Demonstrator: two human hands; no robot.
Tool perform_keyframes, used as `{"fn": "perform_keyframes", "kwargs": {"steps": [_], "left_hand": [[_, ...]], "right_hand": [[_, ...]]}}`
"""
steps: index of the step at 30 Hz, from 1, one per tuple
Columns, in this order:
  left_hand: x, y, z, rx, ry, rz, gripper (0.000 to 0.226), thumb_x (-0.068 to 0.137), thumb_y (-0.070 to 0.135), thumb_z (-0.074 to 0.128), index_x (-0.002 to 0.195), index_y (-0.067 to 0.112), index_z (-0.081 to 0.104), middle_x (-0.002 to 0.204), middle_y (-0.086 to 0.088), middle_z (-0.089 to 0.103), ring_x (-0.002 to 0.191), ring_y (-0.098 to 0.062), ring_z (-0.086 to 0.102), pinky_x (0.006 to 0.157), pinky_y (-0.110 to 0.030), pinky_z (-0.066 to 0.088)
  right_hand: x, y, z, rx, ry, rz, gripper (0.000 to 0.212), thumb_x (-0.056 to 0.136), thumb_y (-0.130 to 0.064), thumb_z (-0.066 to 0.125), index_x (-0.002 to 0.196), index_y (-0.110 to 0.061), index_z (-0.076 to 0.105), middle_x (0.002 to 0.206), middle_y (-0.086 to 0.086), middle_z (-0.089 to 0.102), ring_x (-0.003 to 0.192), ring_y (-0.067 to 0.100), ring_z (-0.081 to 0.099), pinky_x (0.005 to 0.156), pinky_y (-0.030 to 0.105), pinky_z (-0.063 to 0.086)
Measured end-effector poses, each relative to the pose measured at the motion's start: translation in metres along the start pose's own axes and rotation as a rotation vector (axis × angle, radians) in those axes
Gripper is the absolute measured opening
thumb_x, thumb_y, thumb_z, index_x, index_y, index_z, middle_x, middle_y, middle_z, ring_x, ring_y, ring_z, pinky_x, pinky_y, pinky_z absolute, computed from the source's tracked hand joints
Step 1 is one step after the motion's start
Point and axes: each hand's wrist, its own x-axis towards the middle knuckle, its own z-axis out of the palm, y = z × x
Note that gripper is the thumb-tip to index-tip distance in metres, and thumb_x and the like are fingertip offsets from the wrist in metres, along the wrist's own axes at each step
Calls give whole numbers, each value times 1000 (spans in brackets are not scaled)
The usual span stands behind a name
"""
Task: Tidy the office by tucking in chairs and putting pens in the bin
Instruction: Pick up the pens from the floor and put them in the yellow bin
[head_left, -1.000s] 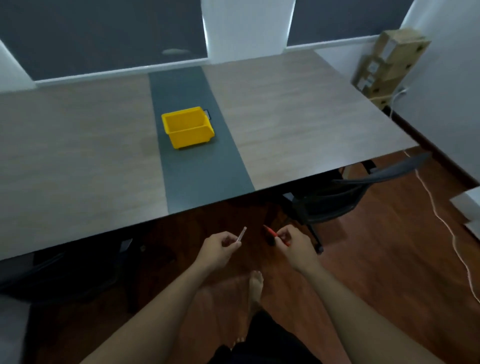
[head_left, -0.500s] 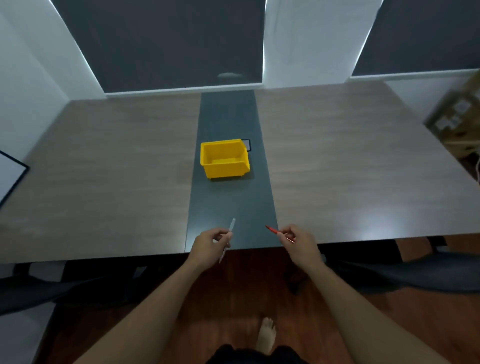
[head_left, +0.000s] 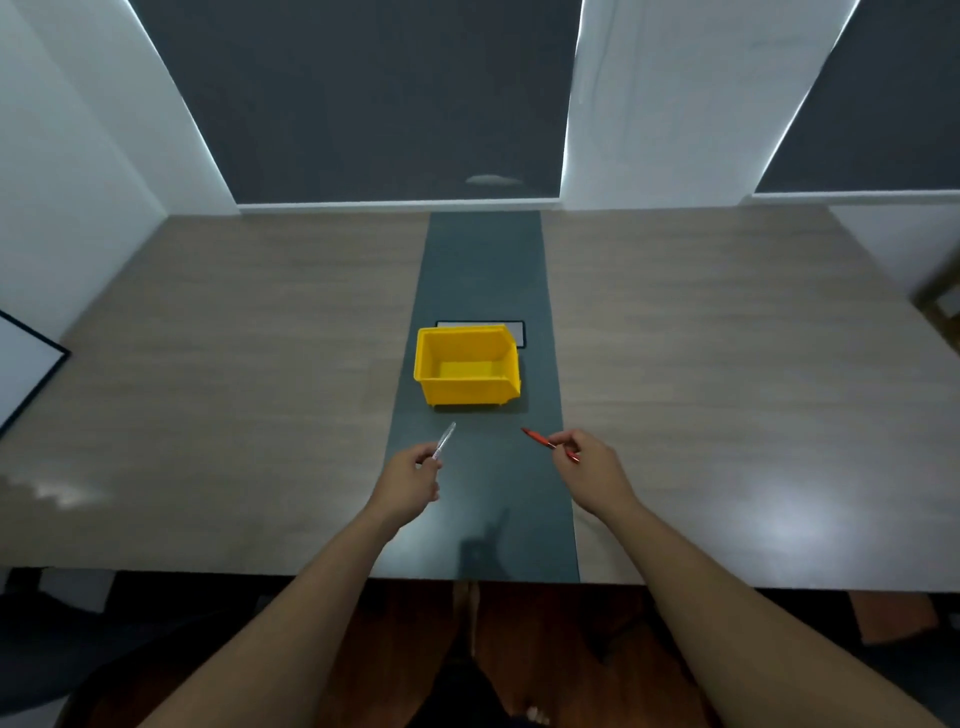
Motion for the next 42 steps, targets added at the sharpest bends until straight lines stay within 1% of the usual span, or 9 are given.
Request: {"fn": "perform_keyframes", "kwargs": {"steps": [2, 6, 11, 17, 21, 28, 32, 37, 42], "left_hand": [[27, 7, -8, 30, -4, 17, 23, 113, 12, 49, 123, 18, 68, 108, -18, 64, 81, -26, 57, 87, -46, 59], [89, 22, -26, 134, -41, 82, 32, 113, 16, 52, 140, 14, 69, 120, -19, 71, 91, -25, 63, 92, -53, 60], [175, 47, -37, 249, -75, 178, 32, 110, 18, 61, 139, 10, 71, 126, -14, 75, 105, -24, 67, 91, -40, 56], [258, 63, -32, 435, -166, 217, 27, 108, 18, 64, 132, 13, 76, 129, -8, 76, 117, -26, 71, 99, -42, 60], [296, 62, -26, 521, -225, 219, 21, 107, 13, 65, 123, 13, 79, 127, -7, 78, 116, -27, 71, 98, -37, 57], [331, 49, -24, 564, -309, 198, 23, 107, 13, 65, 125, 16, 79, 128, -5, 77, 116, -26, 70, 94, -33, 54], [339, 45, -27, 582, -369, 214, 27, 106, 15, 66, 131, 15, 77, 135, -5, 75, 125, -27, 69, 107, -39, 55], [339, 44, -32, 658, -423, 221, 41, 106, 26, 69, 146, 20, 68, 153, -3, 65, 140, -28, 60, 118, -42, 48], [332, 48, -35, 655, -426, 255, 37, 107, 28, 66, 143, 20, 70, 149, -2, 68, 135, -28, 62, 112, -40, 50]], "right_hand": [[24, -11, 6, -19, -26, -23, 21, 104, -19, 58, 117, -21, 74, 100, 3, 74, 84, 19, 69, 60, 21, 48], [71, -34, 16, -39, -34, -29, 18, 104, -19, 61, 118, -21, 73, 103, 2, 74, 85, 16, 68, 59, 15, 47], [132, -57, 28, -41, -9, 11, 9, 97, -12, 73, 106, -15, 73, 97, 1, 73, 81, 1, 64, 65, 6, 47], [192, -74, 49, -70, -20, 78, 12, 96, -15, 76, 108, -14, 76, 105, 8, 78, 98, 23, 74, 88, 38, 61], [223, -80, 70, -149, -47, 92, 16, 97, -21, 75, 112, -17, 78, 116, 5, 78, 107, 23, 73, 96, 42, 60], [250, -83, 100, -238, -95, 86, 17, 99, -21, 72, 114, -18, 78, 116, 4, 76, 109, 23, 69, 96, 39, 58], [255, -88, 114, -297, -104, 73, 18, 102, -28, 69, 117, -27, 77, 119, -1, 73, 115, 21, 62, 96, 39, 55], [257, -94, 120, -344, -83, 90, 23, 102, -35, 69, 125, -34, 75, 133, -2, 69, 128, 22, 56, 112, 46, 48], [250, -90, 111, -290, -61, 105, 29, 102, -34, 70, 130, -29, 73, 137, 4, 68, 132, 25, 56, 111, 43, 51]]}}
